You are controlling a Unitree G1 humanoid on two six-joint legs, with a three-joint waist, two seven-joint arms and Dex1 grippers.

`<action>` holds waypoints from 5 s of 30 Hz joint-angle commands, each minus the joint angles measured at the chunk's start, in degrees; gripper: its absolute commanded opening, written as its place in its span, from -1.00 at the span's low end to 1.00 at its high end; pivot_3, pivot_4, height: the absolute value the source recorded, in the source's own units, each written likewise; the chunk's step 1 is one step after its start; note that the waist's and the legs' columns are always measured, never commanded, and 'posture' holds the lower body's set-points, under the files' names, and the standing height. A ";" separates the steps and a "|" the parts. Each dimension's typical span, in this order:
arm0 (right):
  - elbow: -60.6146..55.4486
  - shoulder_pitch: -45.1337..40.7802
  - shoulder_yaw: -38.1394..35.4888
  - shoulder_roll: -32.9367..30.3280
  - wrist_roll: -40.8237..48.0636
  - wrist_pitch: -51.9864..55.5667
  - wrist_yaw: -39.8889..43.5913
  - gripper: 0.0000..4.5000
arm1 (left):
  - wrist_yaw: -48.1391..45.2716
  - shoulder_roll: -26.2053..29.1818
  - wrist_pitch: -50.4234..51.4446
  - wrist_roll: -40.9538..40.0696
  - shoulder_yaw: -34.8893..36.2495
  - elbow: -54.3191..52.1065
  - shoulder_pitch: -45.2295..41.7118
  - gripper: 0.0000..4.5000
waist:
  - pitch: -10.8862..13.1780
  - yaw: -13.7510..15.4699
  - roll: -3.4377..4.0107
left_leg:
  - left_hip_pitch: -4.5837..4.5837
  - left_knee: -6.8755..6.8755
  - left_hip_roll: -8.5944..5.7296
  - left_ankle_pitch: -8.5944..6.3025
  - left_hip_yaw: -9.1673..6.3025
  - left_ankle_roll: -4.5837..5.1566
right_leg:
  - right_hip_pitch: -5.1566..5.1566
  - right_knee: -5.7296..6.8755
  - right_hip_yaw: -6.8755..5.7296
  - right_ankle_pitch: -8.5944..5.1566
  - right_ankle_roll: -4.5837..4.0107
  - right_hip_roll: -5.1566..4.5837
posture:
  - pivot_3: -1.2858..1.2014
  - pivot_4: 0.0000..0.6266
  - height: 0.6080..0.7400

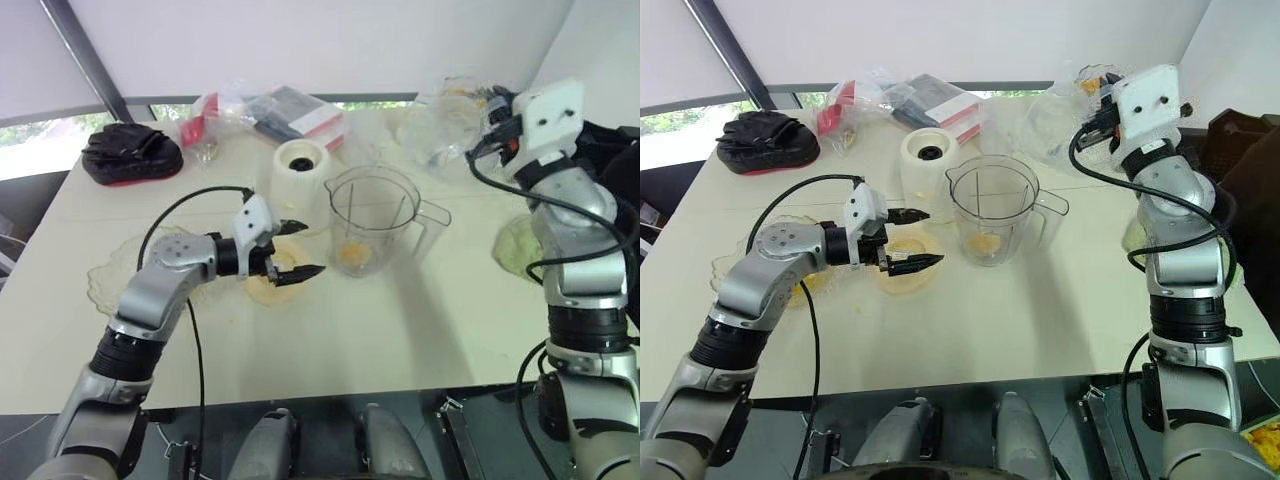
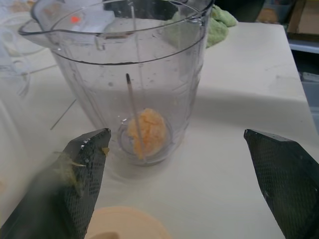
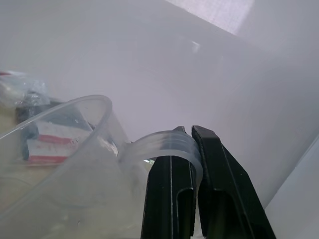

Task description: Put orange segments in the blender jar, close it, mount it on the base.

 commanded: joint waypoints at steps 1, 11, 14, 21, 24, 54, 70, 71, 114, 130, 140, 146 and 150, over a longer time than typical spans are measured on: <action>-4.09 -1.07 0.25 -1.99 -2.38 -3.65 1.51 -1.00 | 0.27 -0.06 -0.83 -0.42 1.25 -1.68 0.25 1.00 | 0.00 0.00 -0.01 | 0.00 0.00 0.00 0.00 -0.01 0.00 | 0.00 0.00 0.00 0.00 0.00 0.00 | 0.03 -0.52 1.00; -4.69 -0.56 3.33 -3.98 -8.55 -9.86 4.92 -1.00 | 0.34 0.09 -1.28 0.02 1.19 -1.31 0.03 1.00 | 0.05 0.03 -0.05 | -0.01 -0.04 0.00 0.02 0.00 -0.03 | -0.02 -0.02 0.00 0.00 0.00 0.00 | 0.03 -0.52 1.00; -4.68 -0.55 3.68 -3.88 -9.49 -10.76 5.41 -1.00 | 0.30 0.21 -1.36 0.14 1.20 -1.22 -0.03 1.00 | 0.05 0.06 -0.06 | -0.01 -0.05 0.00 0.02 0.00 -0.04 | -0.03 -0.03 0.00 0.00 0.00 -0.01 | 0.03 -0.52 1.00; -4.82 -0.48 4.55 -3.90 -11.90 -12.81 6.63 -1.00 | 0.32 0.47 -1.30 0.36 1.06 -1.75 0.25 1.00 | 0.06 0.04 -0.07 | -0.01 -0.09 0.00 0.04 0.00 -0.08 | -0.04 -0.04 0.00 0.00 0.00 -0.01 | 0.03 -0.52 1.00; -4.48 -0.35 4.81 -4.09 -12.80 -13.98 7.13 -1.00 | -0.12 0.86 -1.58 0.72 0.79 -1.82 0.36 1.00 | 0.07 0.04 -0.08 | -0.01 -0.10 0.00 0.05 0.00 -0.10 | -0.05 -0.04 0.00 0.00 0.00 -0.01 | 0.03 -0.52 1.00; -3.30 0.06 5.87 -5.17 -17.88 -19.53 9.16 -1.00 | -1.60 0.90 -2.95 1.73 0.26 -0.91 -0.06 1.00 | 0.09 0.07 -0.12 | 0.00 -0.55 0.00 0.15 0.01 -0.27 | -0.22 -0.16 0.00 0.00 0.00 -0.03 | 0.03 -0.52 1.00; -1.77 -0.32 5.82 -5.56 -19.04 -21.75 9.33 -1.00 | -1.65 0.50 -3.50 2.15 0.10 -0.43 -0.27 1.00 | 0.09 0.08 -0.12 | 0.00 -0.55 0.00 0.20 0.02 -0.35 | -0.21 -0.16 0.00 0.00 0.00 -0.03 | 0.03 -0.52 1.00; -1.76 -0.22 5.60 -5.30 -18.76 -21.41 9.21 -1.00 | -1.67 0.49 -3.53 2.19 0.07 -0.38 -0.31 1.00 | 0.09 0.08 -0.12 | 0.00 -0.55 0.00 0.20 0.02 -0.35 | -0.21 -0.16 0.00 0.00 0.00 -0.03 | 0.03 -0.52 1.00; 23.25 -0.06 -25.08 26.01 13.43 -8.54 -23.58 -1.00 | -1.37 1.73 -0.60 1.94 1.26 -4.38 1.93 1.00 | 0.09 -1.78 -0.06 | -0.01 -0.66 0.00 0.15 0.14 -0.26 | -0.39 -0.04 0.10 0.00 -0.01 -0.04 | 0.03 -0.52 1.00; 53.71 -7.11 -24.19 19.88 12.68 -27.97 -26.45 -1.00 | 1.31 3.37 2.86 0.48 2.61 -9.45 4.98 1.00 | 0.09 -1.76 -0.06 | -0.01 -0.67 0.01 0.21 0.22 -0.37 | -0.39 -0.03 0.16 0.00 -0.01 -0.02 | 0.03 -0.52 1.00; 56.62 -5.07 -22.87 20.30 13.06 -30.75 -26.24 -1.00 | 2.40 3.71 3.60 0.15 2.37 -10.47 5.34 1.00 | 0.09 -1.76 -0.07 | 0.01 -0.66 0.01 0.21 0.23 -0.37 | -0.36 -0.04 0.17 0.00 -0.01 -0.02 | 0.03 -0.52 1.00; 55.56 -3.80 -21.85 20.36 12.92 -30.52 -26.27 -0.12 | 2.48 3.76 3.54 0.08 2.14 -10.46 5.31 1.00 | 0.09 -1.75 -0.07 | 0.02 -0.66 0.01 0.21 0.23 -0.37 | -0.35 -0.04 0.17 0.00 -0.01 -0.02 | 0.03 -0.52 1.00; 54.46 -2.88 -21.25 20.31 12.66 -30.20 -26.07 0.34 | 2.63 3.46 3.31 0.28 1.81 -10.10 5.02 1.00 | 0.08 -2.11 -0.07 | 0.03 -0.66 0.02 0.21 0.24 -0.37 | -0.34 -0.03 0.18 0.00 -0.01 0.00 | 0.03 -0.52 1.00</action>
